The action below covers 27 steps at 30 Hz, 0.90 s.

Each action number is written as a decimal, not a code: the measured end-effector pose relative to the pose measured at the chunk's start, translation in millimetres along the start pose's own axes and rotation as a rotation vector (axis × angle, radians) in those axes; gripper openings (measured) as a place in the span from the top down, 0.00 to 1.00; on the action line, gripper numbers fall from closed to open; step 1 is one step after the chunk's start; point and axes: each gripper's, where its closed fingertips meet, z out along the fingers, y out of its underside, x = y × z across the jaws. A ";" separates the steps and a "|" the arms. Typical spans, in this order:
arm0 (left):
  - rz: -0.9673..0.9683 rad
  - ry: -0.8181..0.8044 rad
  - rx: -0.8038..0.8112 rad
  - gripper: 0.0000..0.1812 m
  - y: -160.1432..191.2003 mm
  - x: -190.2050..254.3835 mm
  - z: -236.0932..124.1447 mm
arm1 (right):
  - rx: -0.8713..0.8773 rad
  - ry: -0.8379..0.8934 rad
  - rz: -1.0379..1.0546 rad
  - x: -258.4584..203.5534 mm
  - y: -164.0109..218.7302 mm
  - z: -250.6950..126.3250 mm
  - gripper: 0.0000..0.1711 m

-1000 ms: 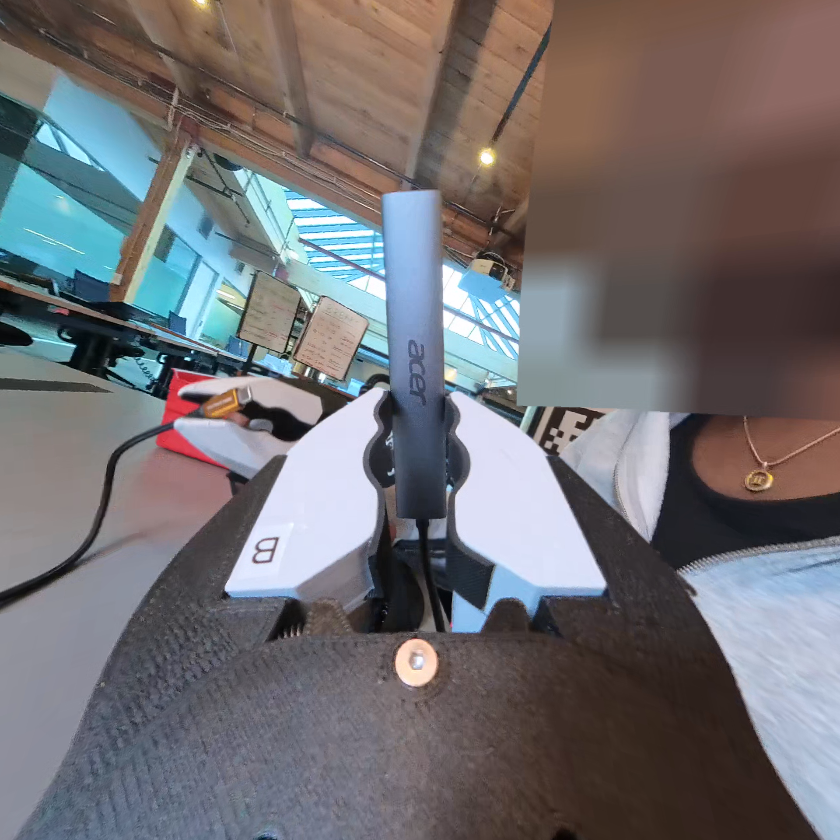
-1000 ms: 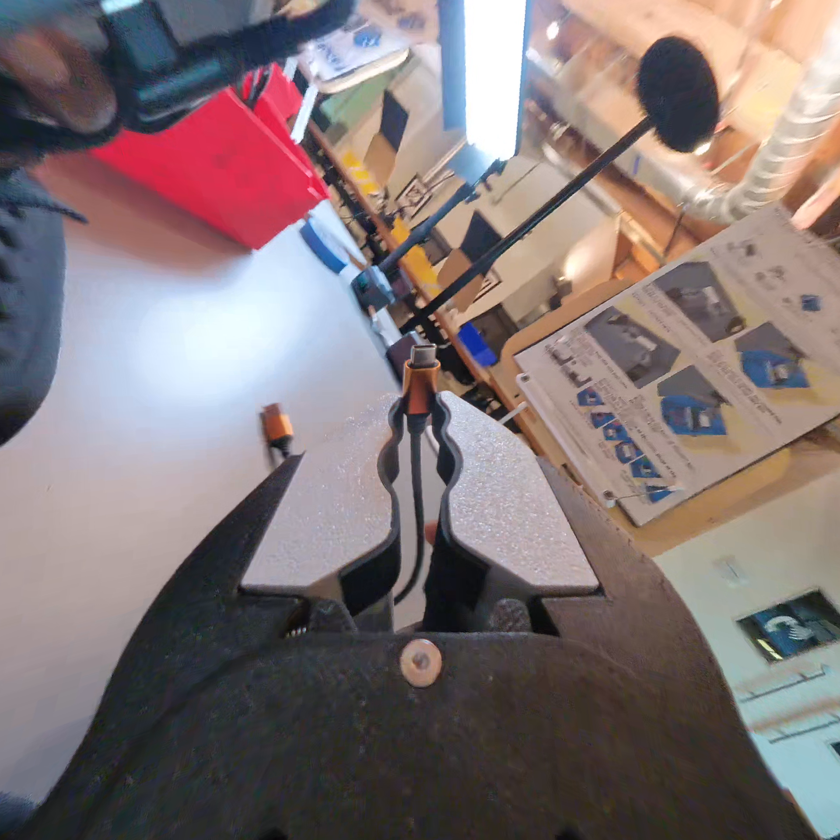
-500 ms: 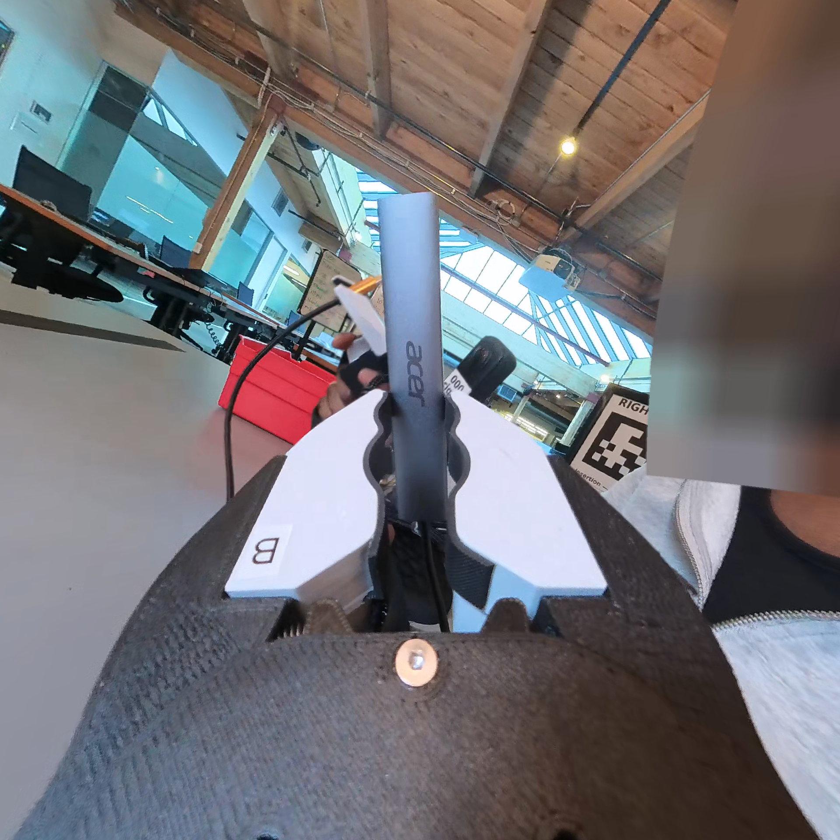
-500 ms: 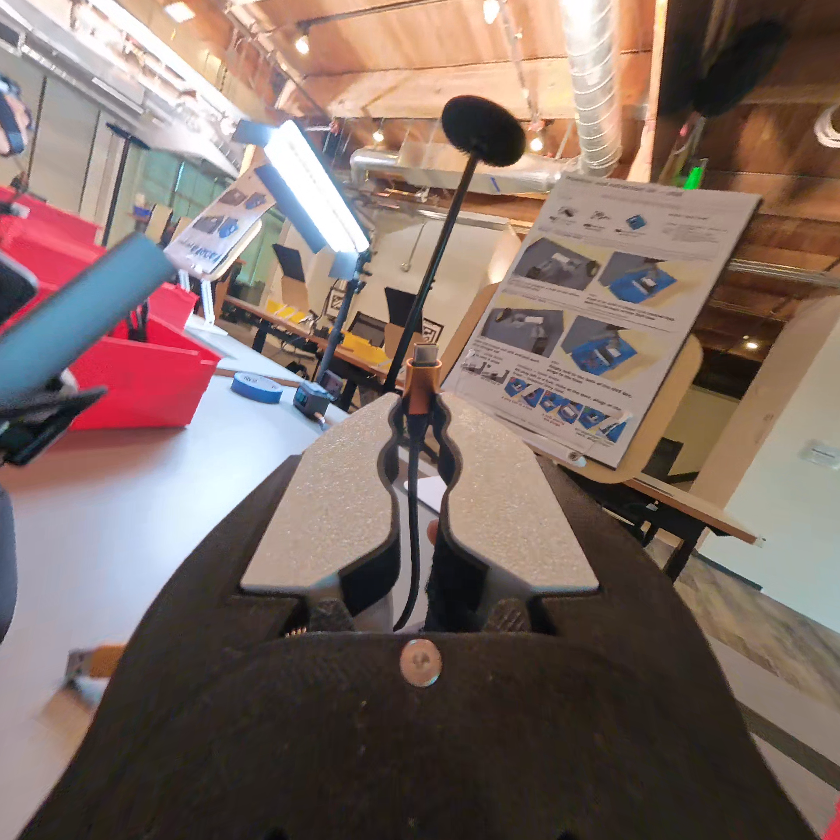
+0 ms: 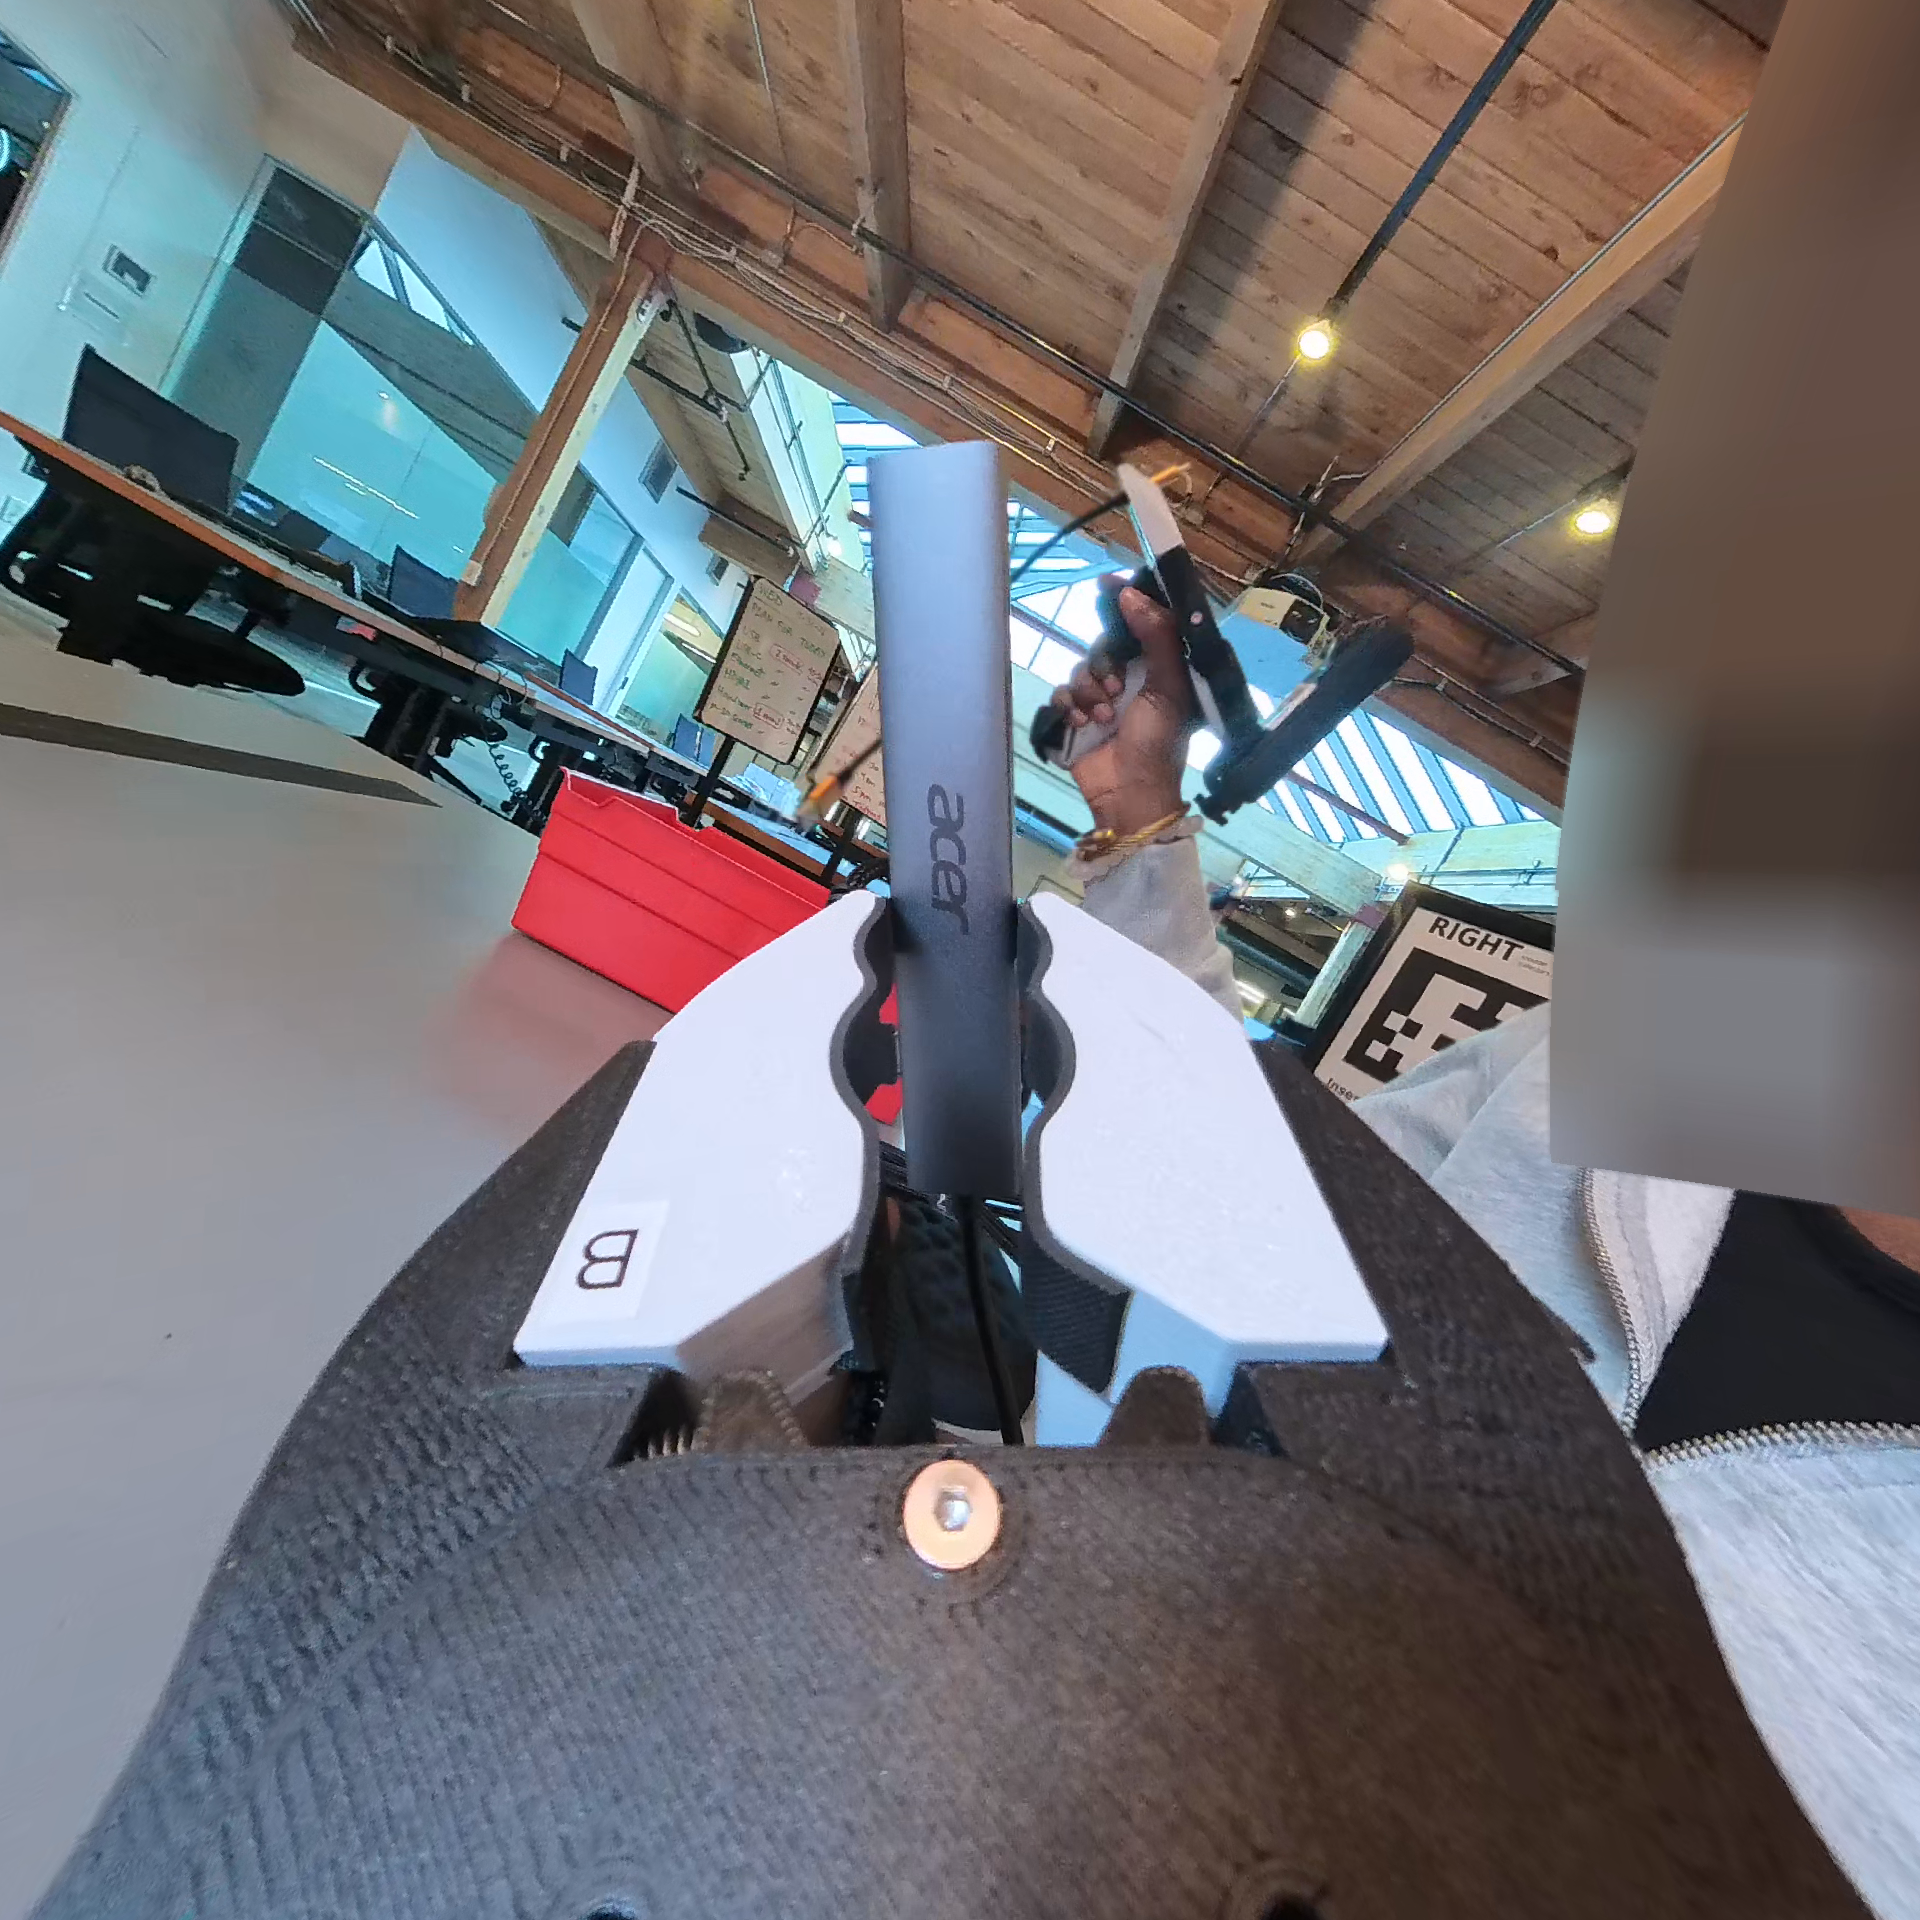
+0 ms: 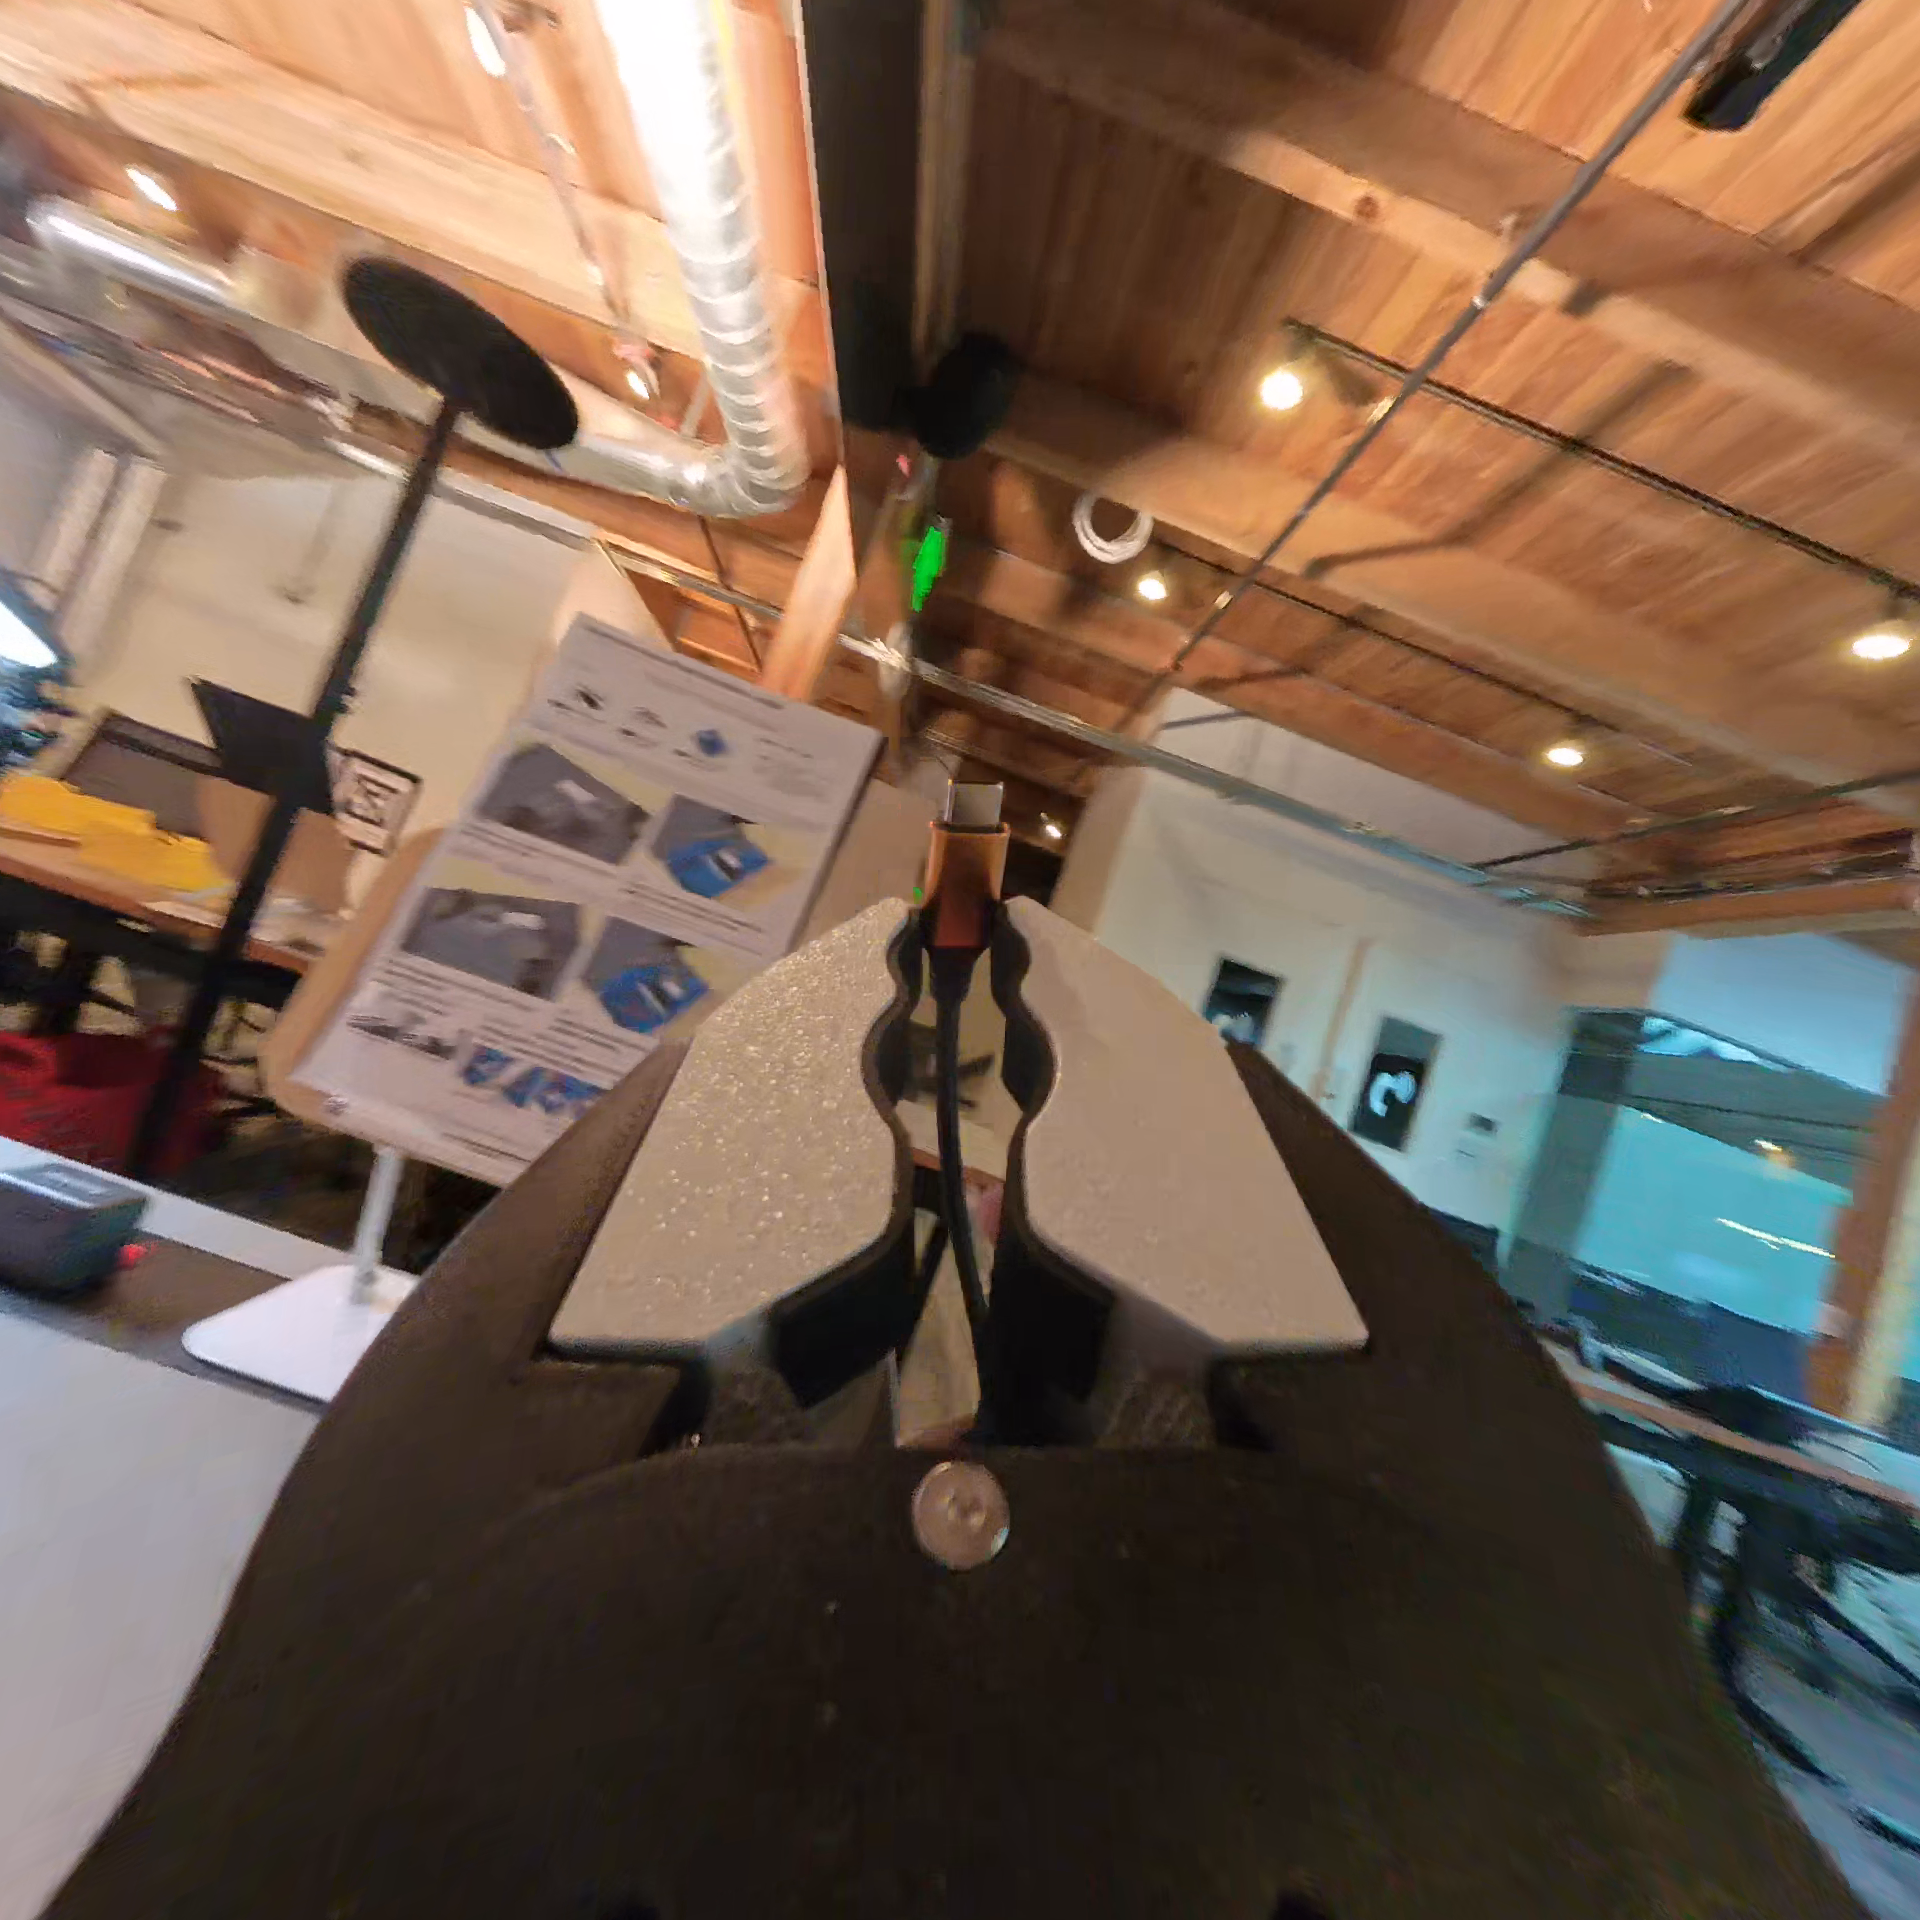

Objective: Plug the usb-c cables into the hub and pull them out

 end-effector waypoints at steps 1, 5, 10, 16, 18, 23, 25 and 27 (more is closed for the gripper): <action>-0.003 0.008 -0.003 0.87 0.4 1.1 0.1 | -0.033 0.016 -0.011 13.7 2.1 -1.8 0.93; -0.019 0.029 -0.028 0.87 4.5 3.8 1.8 | -0.127 0.063 -0.014 53.3 23.8 -15.6 0.93; -0.023 0.028 -0.017 0.87 3.0 3.3 1.1 | -0.157 0.135 -0.171 86.3 58.1 -46.0 0.93; -0.030 0.024 -0.013 0.87 2.5 2.0 0.9 | -0.333 -0.172 -0.395 40.8 163.1 -91.8 0.93; -0.035 0.024 -0.014 0.87 2.7 1.6 1.0 | -0.501 -0.334 -0.504 22.7 211.7 -116.1 0.93; -0.043 0.023 -0.016 0.87 0.5 1.2 2.0 | -1.040 -0.727 -0.357 -7.6 296.4 -186.0 0.86; -0.045 0.024 -0.016 0.87 0.1 1.2 2.0 | -1.129 -0.752 -0.278 -8.7 303.3 -191.6 0.79; -0.045 0.023 -0.015 0.87 0.0 0.4 1.7 | -1.168 -0.758 -0.158 -12.2 300.4 -189.2 0.68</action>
